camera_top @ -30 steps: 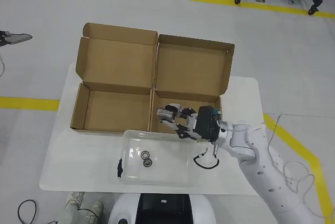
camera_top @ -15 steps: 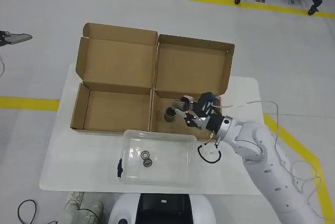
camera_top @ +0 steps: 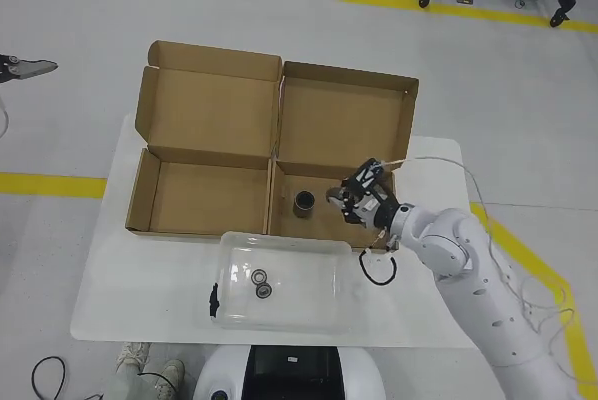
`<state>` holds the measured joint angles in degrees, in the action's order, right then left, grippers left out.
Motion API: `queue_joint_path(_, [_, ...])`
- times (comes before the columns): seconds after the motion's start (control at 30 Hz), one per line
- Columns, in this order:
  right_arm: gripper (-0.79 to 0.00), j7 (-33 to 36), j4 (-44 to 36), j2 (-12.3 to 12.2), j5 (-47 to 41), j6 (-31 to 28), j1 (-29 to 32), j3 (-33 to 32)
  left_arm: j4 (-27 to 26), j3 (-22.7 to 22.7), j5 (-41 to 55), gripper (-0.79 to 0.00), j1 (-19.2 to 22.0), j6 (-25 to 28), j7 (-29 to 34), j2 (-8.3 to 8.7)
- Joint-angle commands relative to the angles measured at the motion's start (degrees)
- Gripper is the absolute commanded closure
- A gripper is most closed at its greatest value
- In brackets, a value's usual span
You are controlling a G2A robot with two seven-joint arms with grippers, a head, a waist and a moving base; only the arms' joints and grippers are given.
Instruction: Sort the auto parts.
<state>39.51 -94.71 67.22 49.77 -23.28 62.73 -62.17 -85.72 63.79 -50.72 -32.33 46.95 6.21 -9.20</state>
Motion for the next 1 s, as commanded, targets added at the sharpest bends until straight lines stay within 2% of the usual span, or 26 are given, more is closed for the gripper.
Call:
queue_joint_path(0.0, [0.0, 1.9, 0.6, 0.28, 0.05, 1.27, -1.24, 1.38, 0.0, 0.0, 0.0, -0.785, 0.0, 0.0, 0.0, 0.0])
queue_joint_path(0.33, [0.0, 12.36, 6.97, 2.16, 1.18, 10.33, -8.15, 8.31, 0.0, 0.0, 0.0, -0.785, 0.0, 0.0, 0.0, 0.0])
queue_joint_path(0.43, [0.0, 14.24, 9.55, 2.9, 0.68, 11.11, -10.42, 10.41, 0.0, 0.0, 0.0, -0.785, 0.0, 0.0, 0.0, 0.0])
queue_joint_path(0.77, [0.0, 18.25, 16.03, 5.65, 3.06, 17.66, -16.58, 17.16, 0.0, 0.0, 0.0, -0.785, 0.0, 0.0, 0.0, 0.0])
queue_joint_path(0.97, [0.0, 17.5, 20.09, 7.03, 1.43, 16.78, -19.02, 19.08, 0.0, 0.0, 0.0, -0.785, 0.0, 0.0, 0.0, 0.0])
